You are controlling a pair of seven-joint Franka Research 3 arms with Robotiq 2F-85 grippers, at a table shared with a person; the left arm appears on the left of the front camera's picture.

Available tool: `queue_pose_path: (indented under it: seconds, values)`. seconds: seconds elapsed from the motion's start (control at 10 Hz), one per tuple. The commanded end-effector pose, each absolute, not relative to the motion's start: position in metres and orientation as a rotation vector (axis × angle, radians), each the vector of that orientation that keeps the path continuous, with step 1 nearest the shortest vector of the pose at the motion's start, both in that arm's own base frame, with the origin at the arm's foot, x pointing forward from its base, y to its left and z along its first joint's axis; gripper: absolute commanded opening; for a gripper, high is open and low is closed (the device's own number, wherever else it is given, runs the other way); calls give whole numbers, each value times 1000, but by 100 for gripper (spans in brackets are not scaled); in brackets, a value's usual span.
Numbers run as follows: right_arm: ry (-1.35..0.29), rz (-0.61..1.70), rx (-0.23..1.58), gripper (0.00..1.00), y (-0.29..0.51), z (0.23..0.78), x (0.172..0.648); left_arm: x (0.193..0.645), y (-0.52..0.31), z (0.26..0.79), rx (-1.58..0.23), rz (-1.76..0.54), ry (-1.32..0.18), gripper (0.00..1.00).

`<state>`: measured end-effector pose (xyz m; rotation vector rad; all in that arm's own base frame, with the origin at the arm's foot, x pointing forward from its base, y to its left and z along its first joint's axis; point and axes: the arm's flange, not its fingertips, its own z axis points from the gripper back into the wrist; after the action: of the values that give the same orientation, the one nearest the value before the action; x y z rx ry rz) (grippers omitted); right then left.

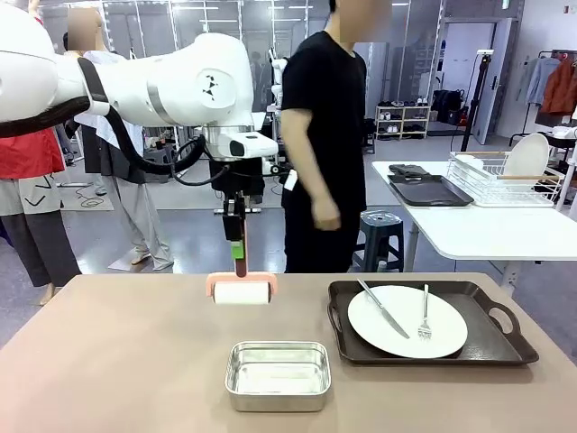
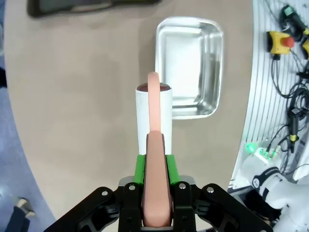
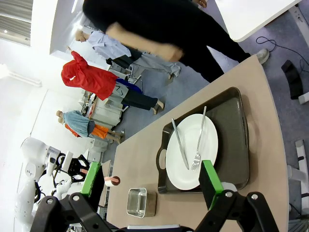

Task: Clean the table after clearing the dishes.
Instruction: Place the Lint Roller back on top of the Airtight Container.

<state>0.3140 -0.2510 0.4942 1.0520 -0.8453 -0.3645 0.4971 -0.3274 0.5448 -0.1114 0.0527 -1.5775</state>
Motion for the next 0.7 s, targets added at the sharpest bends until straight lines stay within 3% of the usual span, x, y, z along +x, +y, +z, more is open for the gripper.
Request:
queue_pose_path:
  seconds: [0.0, 0.6]
  values:
    - [-859, -354, 1062, 100, -252, 496, 312, 462, -352, 528, -113, -1646, 28, 20]
    - [-859, -354, 1062, 100, -252, 496, 312, 452, -377, 465, -195, -1595, 137, 20]
